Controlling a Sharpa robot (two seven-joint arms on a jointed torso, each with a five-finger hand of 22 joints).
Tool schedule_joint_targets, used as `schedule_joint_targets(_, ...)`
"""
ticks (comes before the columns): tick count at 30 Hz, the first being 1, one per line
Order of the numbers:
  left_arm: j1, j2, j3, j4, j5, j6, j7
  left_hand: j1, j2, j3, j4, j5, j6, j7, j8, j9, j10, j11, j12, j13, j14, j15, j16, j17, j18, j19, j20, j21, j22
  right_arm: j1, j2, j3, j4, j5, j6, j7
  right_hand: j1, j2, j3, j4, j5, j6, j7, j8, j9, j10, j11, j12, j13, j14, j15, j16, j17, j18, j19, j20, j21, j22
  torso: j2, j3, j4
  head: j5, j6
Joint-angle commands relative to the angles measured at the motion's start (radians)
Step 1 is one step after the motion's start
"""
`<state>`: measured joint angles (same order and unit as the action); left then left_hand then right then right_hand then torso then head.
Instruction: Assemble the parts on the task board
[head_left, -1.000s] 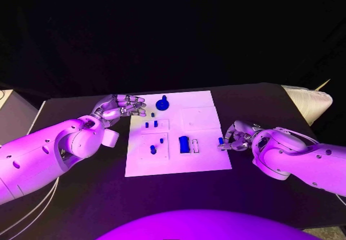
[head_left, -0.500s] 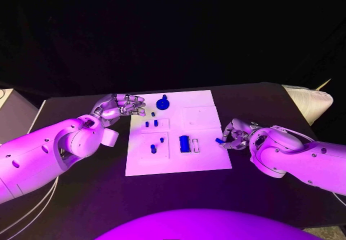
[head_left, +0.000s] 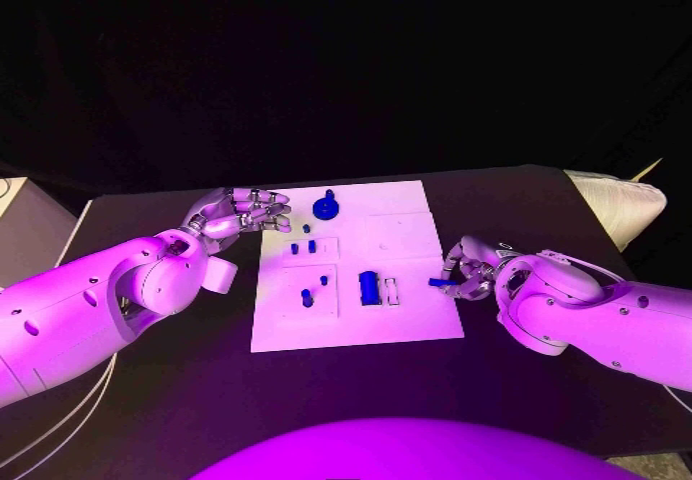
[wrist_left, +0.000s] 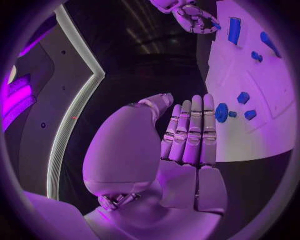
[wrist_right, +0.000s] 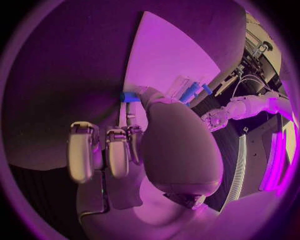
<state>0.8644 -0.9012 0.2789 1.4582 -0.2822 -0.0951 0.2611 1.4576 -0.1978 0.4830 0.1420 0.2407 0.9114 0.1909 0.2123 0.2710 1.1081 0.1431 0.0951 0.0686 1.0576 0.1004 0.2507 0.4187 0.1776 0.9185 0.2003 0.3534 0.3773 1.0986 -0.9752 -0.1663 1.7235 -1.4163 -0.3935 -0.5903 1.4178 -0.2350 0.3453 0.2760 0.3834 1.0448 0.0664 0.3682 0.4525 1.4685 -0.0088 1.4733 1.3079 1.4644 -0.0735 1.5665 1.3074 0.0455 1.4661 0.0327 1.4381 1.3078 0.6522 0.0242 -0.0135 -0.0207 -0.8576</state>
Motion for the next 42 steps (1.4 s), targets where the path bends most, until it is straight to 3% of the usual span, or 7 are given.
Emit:
schedule_joint_targets(1, -0.001, 0.001, 0.001, 0.003, 0.005, 0.016, 0.004, 0.0, 0.004, 0.0, 0.008, 0.005, 0.003, 0.004, -0.005, -0.001, 0.007, 0.002, -0.004, -0.001, 0.006, 0.0, -0.007, 0.002, 0.001, 0.007, 0.001, -0.006, -0.001, -0.003, -0.001, -0.003, 0.016, 0.036, -0.022, 0.002, -0.021, 0.008, 0.019, 0.004, 0.01, 0.01, -0.004, 0.011, 0.012, 0.059, -0.004, 0.006, 0.221, 0.106, -0.004, 0.004, 0.263, -0.019, 0.077, -0.006, 0.008, 0.198, 0.0, 0.0006, 0.0002, 0.001, 0.001)
schedule_joint_targets(10, -0.001, 0.001, 0.0, 0.003, 0.005, 0.017, 0.004, 0.0, 0.004, 0.0, 0.008, 0.005, 0.003, 0.004, -0.005, -0.001, 0.007, 0.002, -0.004, -0.001, 0.006, 0.0, -0.007, 0.002, 0.001, 0.007, 0.001, -0.006, -0.001, 0.023, -0.002, 0.0, 0.067, 0.137, -0.077, 0.031, -0.045, 0.017, 0.064, -0.003, 0.031, 0.012, -0.011, 0.02, 0.02, 0.066, -0.01, 0.017, 0.226, 0.106, -0.009, 0.004, 0.263, -0.021, 0.08, -0.011, 0.016, 0.203, 0.0, -0.0002, 0.0001, 0.003, 0.001)
schedule_joint_targets(16, -0.001, 0.002, 0.0, 0.004, 0.005, 0.017, 0.003, -0.001, 0.004, 0.001, 0.009, 0.005, 0.003, 0.005, -0.004, 0.0, 0.008, 0.003, -0.004, -0.001, 0.006, 0.0, -0.008, 0.002, 0.001, 0.007, 0.001, -0.007, -0.002, 0.038, 0.021, 0.001, 0.088, 0.205, -0.092, 0.041, -0.07, 0.013, 0.075, -0.003, 0.022, 0.009, -0.011, 0.024, 0.024, 0.067, -0.01, 0.018, 0.227, 0.106, -0.01, 0.004, 0.263, -0.021, 0.08, -0.012, 0.015, 0.203, 0.0, -0.0007, 0.0002, -0.001, 0.002)
schedule_joint_targets(28, -0.001, 0.001, 0.0, 0.007, 0.005, 0.021, 0.001, 0.0, 0.004, 0.001, 0.008, 0.006, 0.004, 0.004, -0.004, 0.0, 0.008, 0.002, -0.004, -0.001, 0.006, 0.0, -0.008, 0.003, 0.001, 0.008, 0.001, -0.008, -0.002, 0.037, 0.096, -0.004, 0.053, 0.25, -0.05, 0.003, -0.139, 0.003, 0.079, 0.006, -0.03, 0.007, -0.009, 0.031, 0.032, 0.071, -0.008, 0.025, 0.23, 0.106, -0.008, 0.004, 0.263, -0.02, 0.079, -0.012, 0.012, 0.203, 0.001, -0.0008, 0.001, -0.004, -0.003)
schedule_joint_targets(42, -0.001, -0.001, 0.0, 0.009, 0.005, 0.025, -0.001, 0.001, 0.004, 0.001, 0.008, 0.006, 0.004, 0.004, -0.004, 0.0, 0.009, 0.002, -0.005, -0.001, 0.006, 0.0, -0.009, 0.003, 0.001, 0.008, 0.001, -0.008, -0.002, 0.022, 0.13, -0.009, 0.033, 0.224, -0.015, -0.052, -0.2, 0.006, 0.06, 0.011, -0.032, 0.016, -0.012, 0.04, 0.036, 0.081, -0.01, 0.048, 0.241, 0.106, -0.009, 0.004, 0.263, -0.021, 0.08, -0.011, 0.017, 0.206, 0.0, 0.0004, -0.001, -0.004, -0.01)
